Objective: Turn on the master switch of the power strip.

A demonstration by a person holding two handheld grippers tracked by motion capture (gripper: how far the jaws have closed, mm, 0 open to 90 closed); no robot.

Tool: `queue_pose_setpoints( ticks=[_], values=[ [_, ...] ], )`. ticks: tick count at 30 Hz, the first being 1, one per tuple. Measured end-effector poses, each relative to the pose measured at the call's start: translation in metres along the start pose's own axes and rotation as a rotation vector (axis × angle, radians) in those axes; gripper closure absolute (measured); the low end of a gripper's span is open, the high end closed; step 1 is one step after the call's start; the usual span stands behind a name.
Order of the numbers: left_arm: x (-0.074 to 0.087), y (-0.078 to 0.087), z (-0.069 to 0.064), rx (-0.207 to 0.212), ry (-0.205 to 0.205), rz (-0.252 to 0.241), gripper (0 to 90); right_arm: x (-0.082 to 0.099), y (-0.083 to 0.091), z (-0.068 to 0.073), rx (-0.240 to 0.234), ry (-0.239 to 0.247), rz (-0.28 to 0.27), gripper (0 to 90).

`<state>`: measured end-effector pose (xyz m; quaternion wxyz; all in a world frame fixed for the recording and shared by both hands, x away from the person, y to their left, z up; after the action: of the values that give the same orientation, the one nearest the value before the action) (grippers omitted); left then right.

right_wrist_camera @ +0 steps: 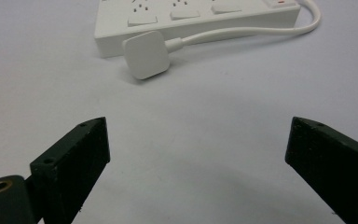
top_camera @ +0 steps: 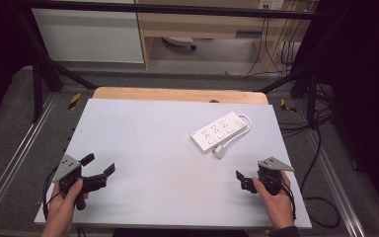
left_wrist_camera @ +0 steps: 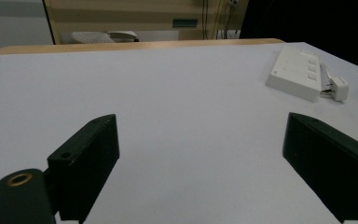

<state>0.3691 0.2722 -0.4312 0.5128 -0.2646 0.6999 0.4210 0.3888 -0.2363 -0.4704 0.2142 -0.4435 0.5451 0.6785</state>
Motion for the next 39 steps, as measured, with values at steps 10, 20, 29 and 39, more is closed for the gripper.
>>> queue_pose_setpoints(
  ticks=[10, 20, 29, 39],
  values=[
    [0.000, -0.002, 0.003, -0.013, 0.007, 0.014, 9.9, -0.006, 0.007, -0.008, 0.035, -0.032, -0.067, 4.8],
    [0.002, 0.002, 0.002, -0.037, -0.015, 0.028, 8.1, -0.015, 0.013, -0.003, -0.046, -0.083, -0.120, 4.0],
    [0.005, -0.005, 0.001, -0.017, -0.004, 0.073, 8.6, -0.027, 0.010, -0.005, -0.037, -0.096, -0.120, 4.7],
    [-0.003, -0.020, 0.011, -0.031, 0.010, 0.080, 8.9, -0.065, 0.004, -0.017, -0.028, -0.086, -0.145, 4.1]
  ],
)
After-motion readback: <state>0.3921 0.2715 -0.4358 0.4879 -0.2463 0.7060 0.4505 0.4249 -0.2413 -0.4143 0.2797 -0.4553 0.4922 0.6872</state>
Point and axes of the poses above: each handheld gripper's, and its own axes: y roughly backward along the jaws, x roughly out of its underside, z roughly to its left, the point moved 5 cm from there along -y, roughly forward along the jaws, and after that the axes turned 2 degrees about x, right-handed, at the moved point
